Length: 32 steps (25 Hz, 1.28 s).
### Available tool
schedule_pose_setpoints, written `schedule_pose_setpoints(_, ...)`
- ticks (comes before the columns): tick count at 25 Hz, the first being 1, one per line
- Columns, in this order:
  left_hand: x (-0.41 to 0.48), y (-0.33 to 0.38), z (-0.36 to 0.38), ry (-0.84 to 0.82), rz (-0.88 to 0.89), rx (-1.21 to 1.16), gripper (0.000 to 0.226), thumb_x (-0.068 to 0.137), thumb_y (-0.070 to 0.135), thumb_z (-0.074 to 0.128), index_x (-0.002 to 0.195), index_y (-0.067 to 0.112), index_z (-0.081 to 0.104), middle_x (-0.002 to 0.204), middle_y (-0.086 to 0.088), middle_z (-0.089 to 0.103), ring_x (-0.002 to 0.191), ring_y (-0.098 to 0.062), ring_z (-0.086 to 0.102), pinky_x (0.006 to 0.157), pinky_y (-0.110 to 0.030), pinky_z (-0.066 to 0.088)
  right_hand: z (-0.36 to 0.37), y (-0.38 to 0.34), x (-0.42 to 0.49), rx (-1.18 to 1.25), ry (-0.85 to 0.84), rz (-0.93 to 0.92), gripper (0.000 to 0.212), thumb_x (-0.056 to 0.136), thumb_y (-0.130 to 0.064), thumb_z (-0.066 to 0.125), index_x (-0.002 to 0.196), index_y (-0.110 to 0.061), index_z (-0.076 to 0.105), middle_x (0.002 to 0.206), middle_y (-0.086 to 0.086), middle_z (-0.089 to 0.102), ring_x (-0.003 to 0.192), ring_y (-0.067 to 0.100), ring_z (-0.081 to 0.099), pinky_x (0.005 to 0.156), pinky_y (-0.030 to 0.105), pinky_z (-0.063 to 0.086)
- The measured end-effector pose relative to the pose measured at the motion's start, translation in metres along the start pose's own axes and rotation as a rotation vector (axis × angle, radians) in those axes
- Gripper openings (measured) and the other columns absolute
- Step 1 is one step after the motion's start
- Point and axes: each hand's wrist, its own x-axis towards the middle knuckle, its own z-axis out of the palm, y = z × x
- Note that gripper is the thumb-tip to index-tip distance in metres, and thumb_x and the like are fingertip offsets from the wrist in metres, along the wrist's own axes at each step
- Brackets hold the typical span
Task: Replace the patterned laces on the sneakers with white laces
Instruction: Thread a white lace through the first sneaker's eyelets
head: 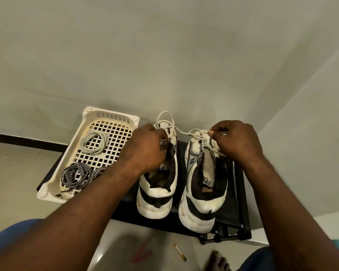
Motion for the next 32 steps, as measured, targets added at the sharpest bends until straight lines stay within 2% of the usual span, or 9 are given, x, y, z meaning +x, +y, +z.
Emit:
schedule_pose_setpoints(3,-0.001,-0.001,-0.001,-0.086,-0.004,0.102,0.041,0.094,0.020,0.062,0.135,0.028,0.062,0.129,-0.006,0.057,0.110,-0.030,0.062,0.089,-0.041,0.054,0.005,0.011,0.003,-0.113,-0.198,0.084,0.014,0.093,-0.033,0.073,0.080,-0.034,0.070,0.091,-0.007,0.072,0.095,0.020,0.066,0.074,0.027,0.042)
schedule_pose_setpoints(6,-0.001,0.001,-0.002,-0.031,0.025,0.158,0.041,0.091,0.012,0.061,0.130,0.025,0.065,0.120,-0.005,0.061,0.104,-0.030,0.063,0.083,-0.040,0.054,0.014,0.015,-0.004,-0.111,-0.268,0.086,0.023,0.094,-0.030,0.072,0.074,-0.034,0.064,0.090,-0.006,0.070,0.091,0.019,0.064,0.073,0.028,0.042)
schedule_pose_setpoints(11,0.004,0.010,-0.002,0.072,0.010,0.191,0.030,0.091,0.019,0.065,0.119,0.026,0.070,0.109,-0.003,0.068,0.097,-0.029,0.066,0.078,-0.041,0.057,0.014,0.030,-0.023,0.075,-0.187,0.046,0.008,0.097,-0.034,0.070,0.091,-0.031,0.075,0.094,-0.011,0.074,0.094,0.014,0.066,0.081,0.031,0.051)
schedule_pose_setpoints(16,0.009,0.024,0.000,0.123,-0.109,0.176,0.027,0.087,0.026,0.066,0.114,0.026,0.073,0.113,-0.001,0.069,0.100,-0.030,0.066,0.079,-0.041,0.056,0.003,0.039,-0.041,0.218,-0.059,0.051,0.011,0.096,-0.031,0.073,0.103,-0.030,0.082,0.103,-0.013,0.077,0.101,0.007,0.067,0.090,0.029,0.052)
schedule_pose_setpoints(20,0.008,0.045,0.009,0.267,0.141,0.114,0.039,0.080,0.016,0.064,0.118,0.023,0.071,0.123,-0.002,0.065,0.109,-0.029,0.056,0.088,-0.043,0.051,0.004,0.039,-0.038,0.197,-0.019,0.064,0.012,0.093,-0.036,0.077,0.103,-0.032,0.083,0.108,-0.014,0.076,0.100,0.006,0.066,0.090,0.029,0.051)
schedule_pose_setpoints(23,0.006,0.067,0.024,0.076,0.170,-0.139,0.023,0.094,0.031,0.060,0.114,0.027,0.071,0.110,0.002,0.071,0.102,-0.022,0.065,0.086,-0.040,0.055,0.016,0.033,-0.024,0.194,-0.090,0.124,0.007,0.089,-0.035,0.080,0.095,-0.032,0.083,0.110,-0.010,0.077,0.102,0.012,0.069,0.090,0.028,0.053)
schedule_pose_setpoints(26,0.007,0.077,0.041,-0.062,0.142,-0.079,0.037,0.094,0.056,0.060,0.116,0.028,0.070,0.105,0.003,0.071,0.098,-0.019,0.067,0.081,-0.037,0.056,0.022,0.027,-0.011,0.034,-0.124,0.123,0.003,0.086,-0.032,0.081,0.089,-0.030,0.082,0.096,-0.007,0.079,0.093,0.015,0.072,0.084,0.032,0.058)
schedule_pose_setpoints(29,0.011,0.085,0.053,-0.058,0.111,-0.020,0.039,0.094,0.046,0.060,0.126,0.024,0.063,0.116,-0.004,0.063,0.105,-0.027,0.064,0.083,-0.037,0.055,0.024,0.029,-0.007,0.009,-0.104,0.115,0.005,0.083,-0.024,0.082,0.082,-0.029,0.080,0.086,-0.006,0.076,0.083,0.016,0.072,0.079,0.034,0.061)
schedule_pose_setpoints(32,0.013,0.088,0.058,-0.017,0.078,0.009,0.036,0.097,0.034,0.054,0.128,0.020,0.063,0.122,-0.007,0.060,0.107,-0.030,0.064,0.085,-0.041,0.054,0.015,0.036,-0.003,0.169,-0.009,0.158,0.007,0.083,-0.029,0.085,0.078,-0.030,0.079,0.079,-0.012,0.075,0.073,0.002,0.069,0.073,0.023,0.058)
